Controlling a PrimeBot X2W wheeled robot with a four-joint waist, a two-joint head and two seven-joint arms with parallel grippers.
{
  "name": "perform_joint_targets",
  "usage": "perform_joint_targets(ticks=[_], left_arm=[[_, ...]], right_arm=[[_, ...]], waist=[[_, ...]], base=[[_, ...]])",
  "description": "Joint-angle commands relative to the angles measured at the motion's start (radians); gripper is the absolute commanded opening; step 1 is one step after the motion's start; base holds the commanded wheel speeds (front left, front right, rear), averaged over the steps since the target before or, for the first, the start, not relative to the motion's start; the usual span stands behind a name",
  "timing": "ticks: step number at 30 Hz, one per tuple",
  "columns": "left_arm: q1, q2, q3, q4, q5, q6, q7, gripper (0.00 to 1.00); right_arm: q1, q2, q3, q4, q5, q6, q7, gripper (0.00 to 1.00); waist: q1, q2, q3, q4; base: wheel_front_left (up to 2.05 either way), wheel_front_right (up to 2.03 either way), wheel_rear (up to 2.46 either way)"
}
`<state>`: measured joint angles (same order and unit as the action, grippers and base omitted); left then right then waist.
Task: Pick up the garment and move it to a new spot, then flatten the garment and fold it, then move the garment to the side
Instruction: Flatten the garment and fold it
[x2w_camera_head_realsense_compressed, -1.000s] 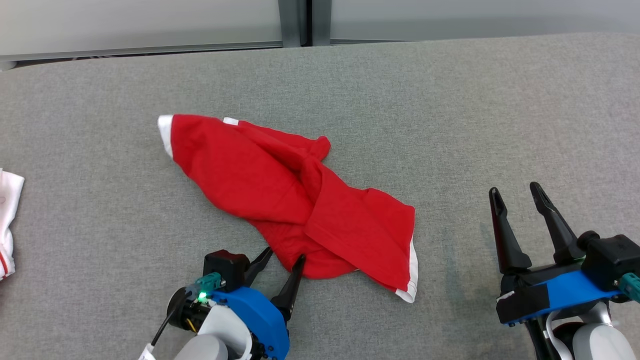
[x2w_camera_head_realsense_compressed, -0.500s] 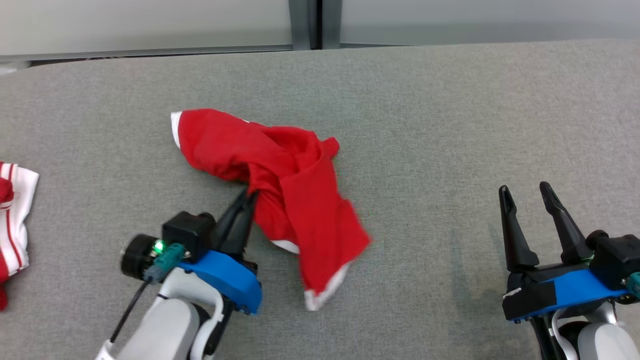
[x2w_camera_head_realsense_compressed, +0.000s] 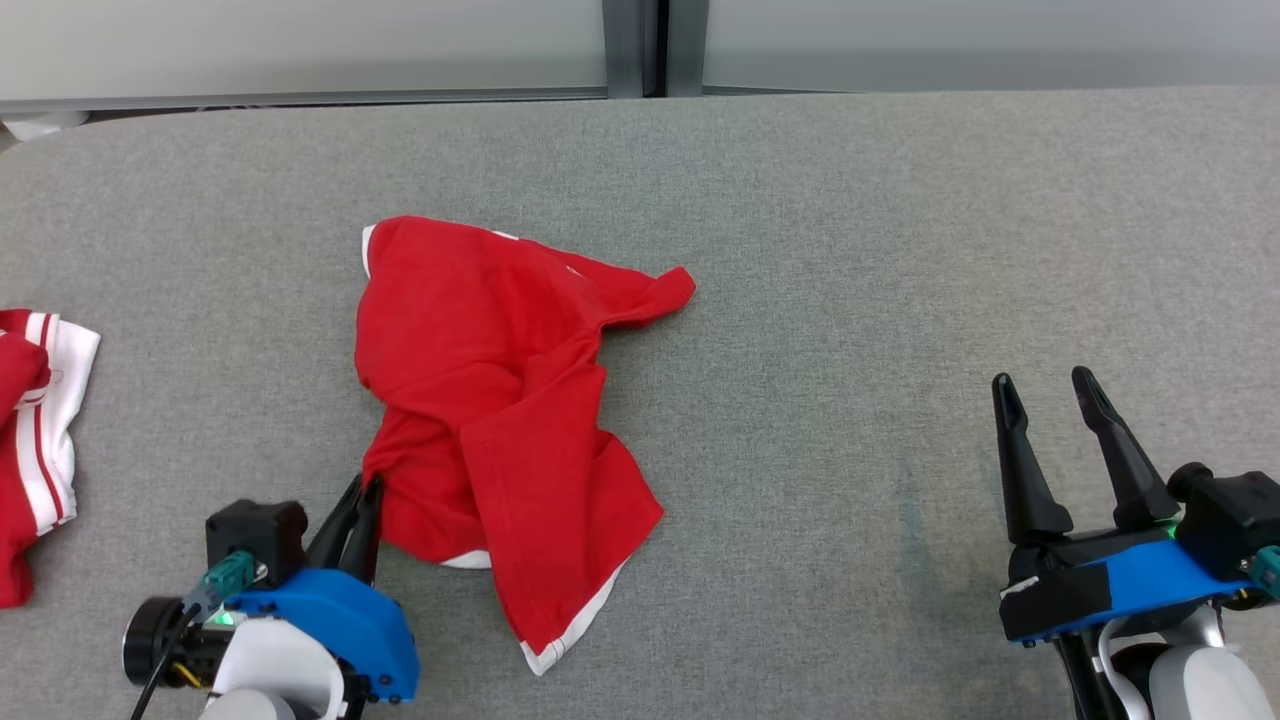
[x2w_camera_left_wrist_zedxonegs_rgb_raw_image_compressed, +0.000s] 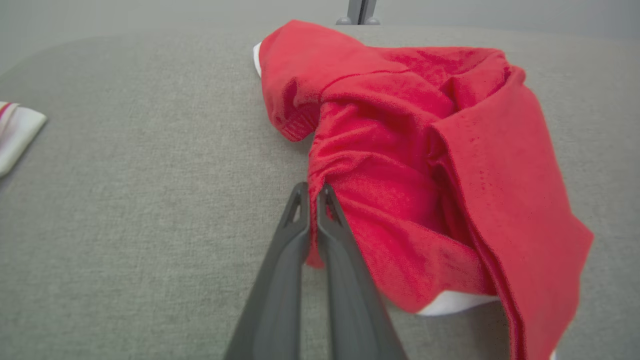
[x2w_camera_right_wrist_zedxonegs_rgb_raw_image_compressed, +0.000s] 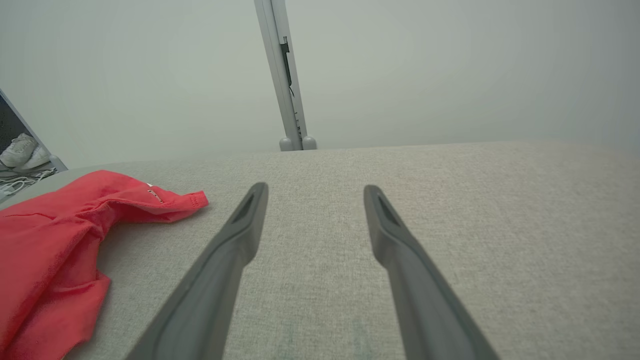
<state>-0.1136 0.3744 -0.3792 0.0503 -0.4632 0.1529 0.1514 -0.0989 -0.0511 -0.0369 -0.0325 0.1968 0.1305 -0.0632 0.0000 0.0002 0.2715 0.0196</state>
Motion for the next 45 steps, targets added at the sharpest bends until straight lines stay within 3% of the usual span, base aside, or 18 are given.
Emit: perform_joint_targets(ticks=[1,5,6,7,13,20,27,39,45], left_arm=[[0.003,-0.007,0.007,0.027,-0.013,-0.005,-0.010,0.00],[-0.017,-0.038,0.014,0.131,-0.051,-0.038,-0.061,0.00],[-0.027,-0.052,0.020,0.148,-0.057,-0.041,-0.091,0.28],[-0.033,-0.059,0.022,0.166,-0.055,-0.049,-0.119,1.00],[-0.063,-0.088,0.053,0.197,-0.052,-0.063,-0.287,1.00],[-0.086,-0.057,0.060,0.096,0.022,-0.047,-0.385,1.00],[-0.073,-0.012,0.041,0.011,0.075,-0.047,-0.390,1.00],[-0.040,-0.005,0.047,-0.016,0.064,-0.020,-0.371,1.00],[-0.058,-0.008,0.043,-0.026,0.066,-0.014,-0.372,1.00]], right_arm=[[-0.011,0.000,0.000,0.000,0.003,0.000,-0.003,1.00],[-0.020,0.000,0.001,0.003,-0.002,0.000,-0.003,1.00],[-0.020,0.000,0.000,0.003,-0.003,0.000,-0.003,1.00],[-0.019,0.000,0.000,0.003,-0.005,0.000,-0.003,1.00],[-0.010,0.000,-0.002,-0.010,-0.020,0.000,0.004,1.00],[0.007,0.000,-0.008,-0.032,-0.043,0.000,0.022,1.00],[0.032,0.000,-0.002,-0.053,-0.051,0.000,0.042,1.00],[0.030,0.000,0.003,-0.047,-0.042,0.000,0.046,1.00],[-0.020,-0.023,0.117,-0.004,-0.070,0.000,0.062,1.00]], waist=[[0.0000,-0.0002,0.005,0.002],[0.0000,-0.0002,0.014,0.005],[0.0000,-0.0002,0.015,0.006],[0.0000,-0.0002,0.014,0.006],[0.0000,-0.0002,-0.013,0.008],[0.0000,-0.0002,-0.060,0.007],[0.0000,-0.0002,-0.088,-0.004],[0.0000,-0.0002,-0.097,-0.011],[0.0000,-0.0002,-0.080,-0.001]], base=[[0.00,0.00,0.00],[0.00,0.00,0.00],[0.00,0.00,0.00],[0.00,0.00,0.00],[0.00,0.00,0.00],[0.00,0.00,0.00],[0.00,0.00,0.00],[0.00,0.00,0.00],[0.00,0.00,0.00]])
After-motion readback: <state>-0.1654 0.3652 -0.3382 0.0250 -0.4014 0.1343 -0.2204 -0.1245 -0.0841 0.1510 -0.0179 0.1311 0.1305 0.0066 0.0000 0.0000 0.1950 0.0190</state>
